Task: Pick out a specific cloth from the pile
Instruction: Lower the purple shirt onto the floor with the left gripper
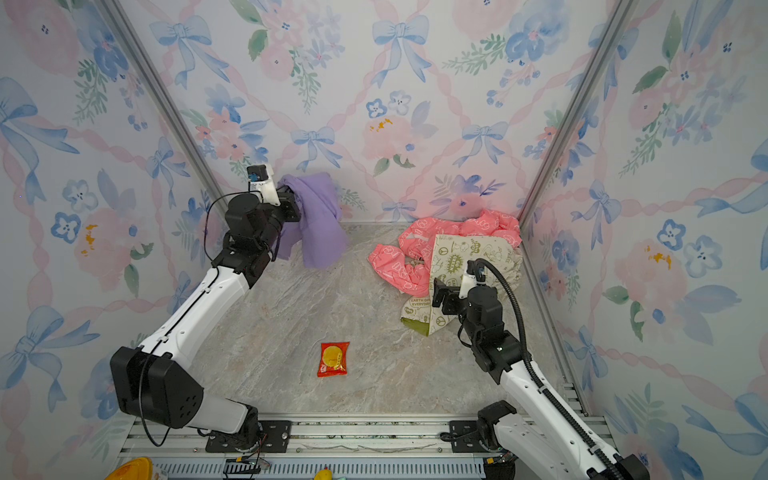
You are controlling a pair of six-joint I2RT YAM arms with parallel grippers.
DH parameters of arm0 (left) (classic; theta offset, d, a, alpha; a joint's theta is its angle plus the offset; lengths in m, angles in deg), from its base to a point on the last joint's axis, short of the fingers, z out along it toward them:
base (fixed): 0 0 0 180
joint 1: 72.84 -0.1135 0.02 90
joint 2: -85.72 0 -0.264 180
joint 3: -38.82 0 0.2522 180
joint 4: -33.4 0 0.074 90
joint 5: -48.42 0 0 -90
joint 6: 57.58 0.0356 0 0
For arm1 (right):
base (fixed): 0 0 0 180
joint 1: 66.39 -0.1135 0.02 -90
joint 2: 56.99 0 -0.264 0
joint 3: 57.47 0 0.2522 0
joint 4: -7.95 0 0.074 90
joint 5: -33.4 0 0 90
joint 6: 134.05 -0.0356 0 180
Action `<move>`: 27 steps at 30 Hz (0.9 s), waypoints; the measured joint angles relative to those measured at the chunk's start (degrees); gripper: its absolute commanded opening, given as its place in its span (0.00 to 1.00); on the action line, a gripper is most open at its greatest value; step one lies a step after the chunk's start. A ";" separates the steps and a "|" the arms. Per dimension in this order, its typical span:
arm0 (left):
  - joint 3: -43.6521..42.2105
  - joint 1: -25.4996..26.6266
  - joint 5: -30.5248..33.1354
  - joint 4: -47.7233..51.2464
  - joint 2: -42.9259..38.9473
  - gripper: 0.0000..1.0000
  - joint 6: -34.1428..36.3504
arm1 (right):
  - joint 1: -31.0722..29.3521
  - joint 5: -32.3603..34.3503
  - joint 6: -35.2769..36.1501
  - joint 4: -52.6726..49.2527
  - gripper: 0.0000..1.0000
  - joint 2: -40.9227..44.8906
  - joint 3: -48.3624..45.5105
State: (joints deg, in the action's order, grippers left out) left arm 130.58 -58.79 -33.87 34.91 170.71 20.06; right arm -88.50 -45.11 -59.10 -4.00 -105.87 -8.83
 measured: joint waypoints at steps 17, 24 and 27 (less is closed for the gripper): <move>-42.75 -12.35 0.39 -15.91 4.04 0.00 -17.90 | -2.40 -4.24 1.55 1.51 0.97 -4.94 -0.17; -55.43 -12.37 0.17 -20.09 -2.95 0.07 -23.39 | -3.54 -4.28 2.25 1.49 0.97 -7.76 0.02; -59.56 -12.59 -0.20 -20.48 -7.21 0.33 -24.79 | -3.85 -4.28 2.58 1.49 0.97 -8.24 0.04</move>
State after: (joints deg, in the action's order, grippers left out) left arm 71.02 -71.38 -34.07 14.43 163.50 -4.73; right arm -92.35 -49.39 -56.52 -2.52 -114.11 -8.79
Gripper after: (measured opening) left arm 0.163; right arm 0.970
